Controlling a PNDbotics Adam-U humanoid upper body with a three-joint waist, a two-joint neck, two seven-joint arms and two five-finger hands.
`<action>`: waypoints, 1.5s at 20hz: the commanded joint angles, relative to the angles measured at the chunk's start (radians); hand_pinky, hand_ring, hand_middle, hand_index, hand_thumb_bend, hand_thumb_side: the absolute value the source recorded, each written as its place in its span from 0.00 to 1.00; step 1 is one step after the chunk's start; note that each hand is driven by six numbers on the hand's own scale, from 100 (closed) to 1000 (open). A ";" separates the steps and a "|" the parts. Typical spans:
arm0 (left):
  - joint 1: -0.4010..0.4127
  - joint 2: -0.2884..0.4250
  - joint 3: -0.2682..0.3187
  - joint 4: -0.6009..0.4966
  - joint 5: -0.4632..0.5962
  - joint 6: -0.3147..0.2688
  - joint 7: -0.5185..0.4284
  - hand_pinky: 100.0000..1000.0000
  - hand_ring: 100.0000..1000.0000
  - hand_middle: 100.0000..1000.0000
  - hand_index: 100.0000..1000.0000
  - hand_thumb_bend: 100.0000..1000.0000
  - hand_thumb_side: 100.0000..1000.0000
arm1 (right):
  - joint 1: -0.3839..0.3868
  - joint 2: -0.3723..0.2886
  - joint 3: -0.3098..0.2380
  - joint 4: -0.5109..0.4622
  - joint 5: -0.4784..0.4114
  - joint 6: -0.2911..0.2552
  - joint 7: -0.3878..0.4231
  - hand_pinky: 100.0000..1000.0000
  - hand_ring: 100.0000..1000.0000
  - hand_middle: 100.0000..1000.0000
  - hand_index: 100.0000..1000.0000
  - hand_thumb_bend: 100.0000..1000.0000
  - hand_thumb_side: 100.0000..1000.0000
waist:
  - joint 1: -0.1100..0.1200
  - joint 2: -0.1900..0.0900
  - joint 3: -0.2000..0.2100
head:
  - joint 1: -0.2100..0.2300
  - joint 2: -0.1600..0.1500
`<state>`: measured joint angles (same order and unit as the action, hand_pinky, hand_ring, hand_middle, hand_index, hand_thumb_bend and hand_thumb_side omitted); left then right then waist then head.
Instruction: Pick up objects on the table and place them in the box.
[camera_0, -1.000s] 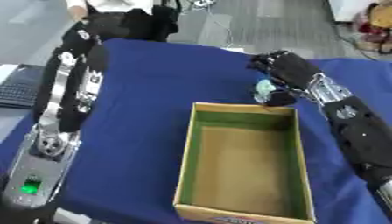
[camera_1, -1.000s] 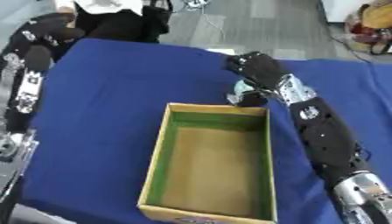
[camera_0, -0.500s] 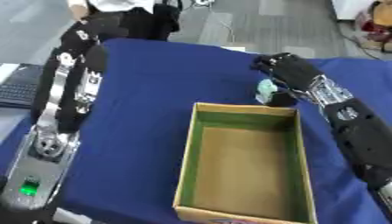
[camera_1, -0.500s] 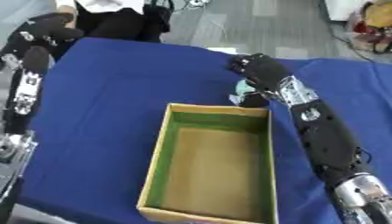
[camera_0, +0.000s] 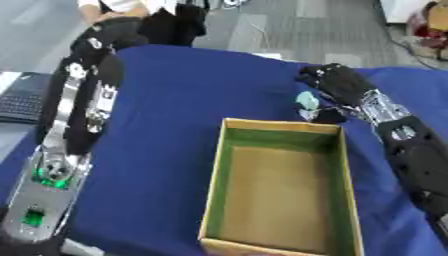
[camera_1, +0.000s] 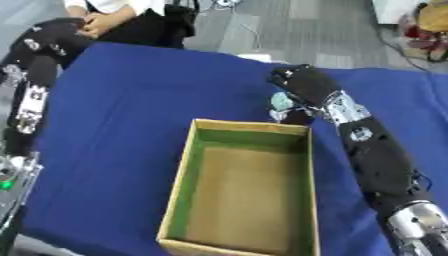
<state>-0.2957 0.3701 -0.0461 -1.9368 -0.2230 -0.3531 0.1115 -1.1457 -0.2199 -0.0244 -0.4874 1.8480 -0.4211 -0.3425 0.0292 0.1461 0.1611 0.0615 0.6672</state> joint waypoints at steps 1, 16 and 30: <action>-0.015 0.015 0.004 -0.024 0.004 -0.002 -0.002 0.82 0.69 0.80 0.85 0.22 0.90 | -0.015 -0.022 -0.008 -0.006 0.003 0.009 0.000 0.59 0.65 0.84 0.90 0.14 0.81 | 0.000 -0.010 0.004 | -0.010 -0.017; -0.027 0.018 0.003 -0.028 0.003 -0.002 -0.004 0.82 0.69 0.81 0.85 0.22 0.90 | -0.012 -0.032 -0.018 0.003 0.026 0.020 0.006 0.60 0.66 0.86 0.91 0.15 0.81 | -0.008 0.007 0.022 | -0.011 -0.033; -0.025 0.017 0.007 -0.029 0.003 -0.001 -0.003 0.82 0.69 0.81 0.85 0.22 0.90 | -0.002 -0.043 -0.040 0.019 0.028 0.053 0.019 0.57 0.64 0.85 0.91 0.13 0.81 | -0.006 0.016 0.021 | -0.003 -0.034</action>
<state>-0.3117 0.3707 -0.0463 -1.9430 -0.2224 -0.3551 0.1089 -1.1343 -0.2395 -0.0566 -0.4615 1.8766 -0.3749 -0.3227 0.0194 0.1760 0.1811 0.0606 0.6418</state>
